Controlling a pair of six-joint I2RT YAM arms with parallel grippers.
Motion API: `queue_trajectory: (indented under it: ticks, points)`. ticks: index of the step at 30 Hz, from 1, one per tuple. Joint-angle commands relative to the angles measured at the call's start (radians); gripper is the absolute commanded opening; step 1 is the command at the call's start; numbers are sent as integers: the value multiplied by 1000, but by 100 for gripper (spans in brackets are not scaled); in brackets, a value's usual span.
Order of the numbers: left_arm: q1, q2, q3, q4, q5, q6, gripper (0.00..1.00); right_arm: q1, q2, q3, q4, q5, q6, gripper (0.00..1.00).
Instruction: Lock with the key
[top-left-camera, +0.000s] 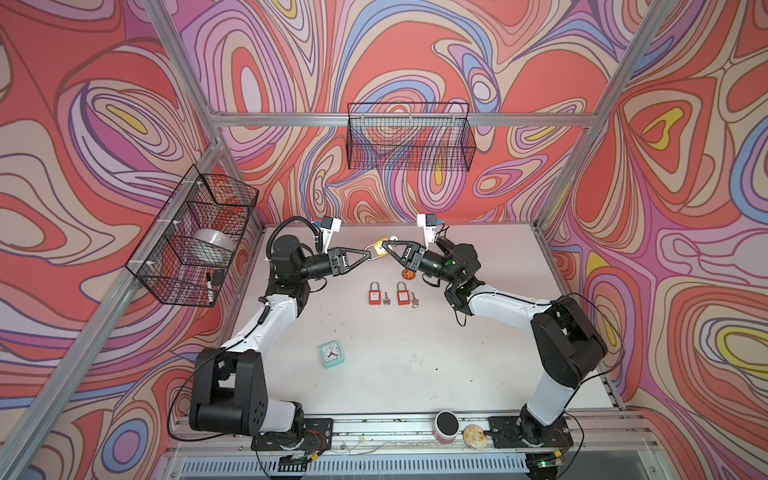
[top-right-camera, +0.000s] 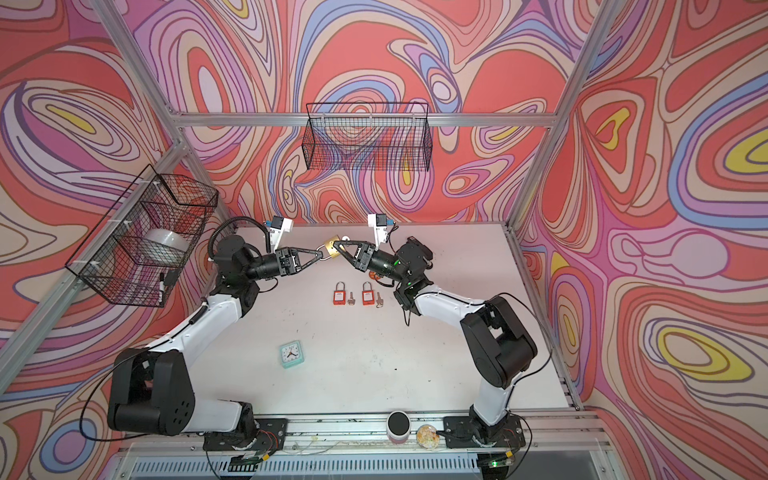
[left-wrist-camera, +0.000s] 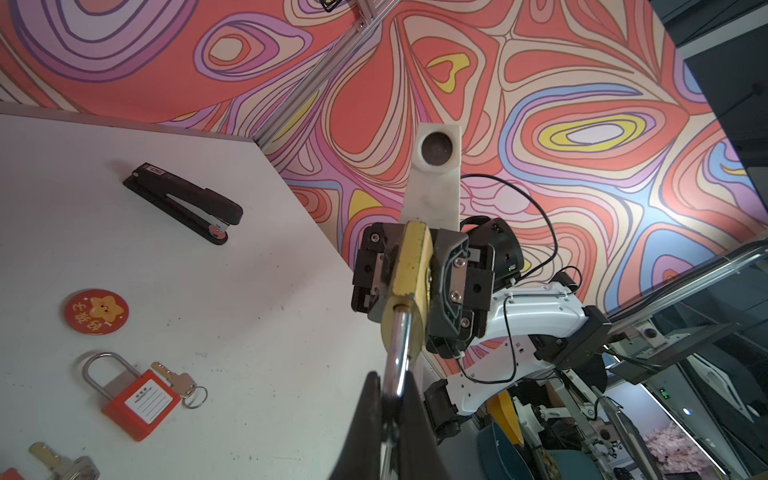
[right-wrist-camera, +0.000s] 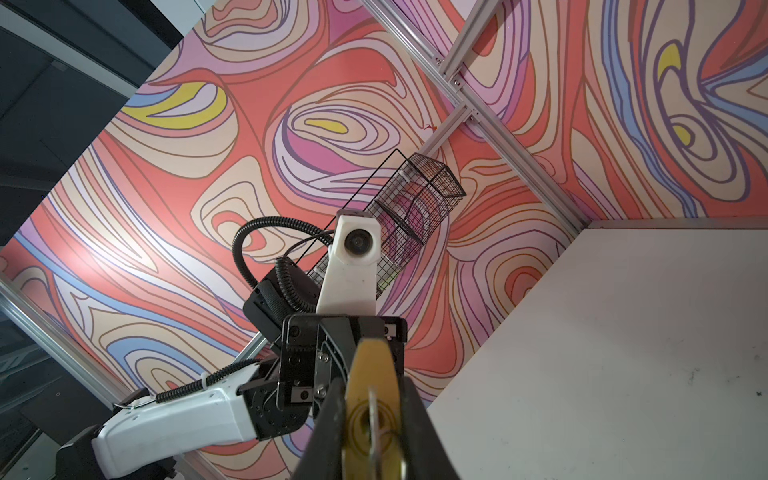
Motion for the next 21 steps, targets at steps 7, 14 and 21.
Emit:
queue_trajectory:
  ticks: [7,14,21]
  points:
    - [-31,-34,70,-10,-52,80,0,47,-26,24,-334,-340,-89,2]
    - [-31,-4,75,63,-23,13,0,35,-40,19,-351,-385,-79,3]
    - [-36,-28,92,-117,-5,139,0,29,-44,53,-475,-451,-141,4]
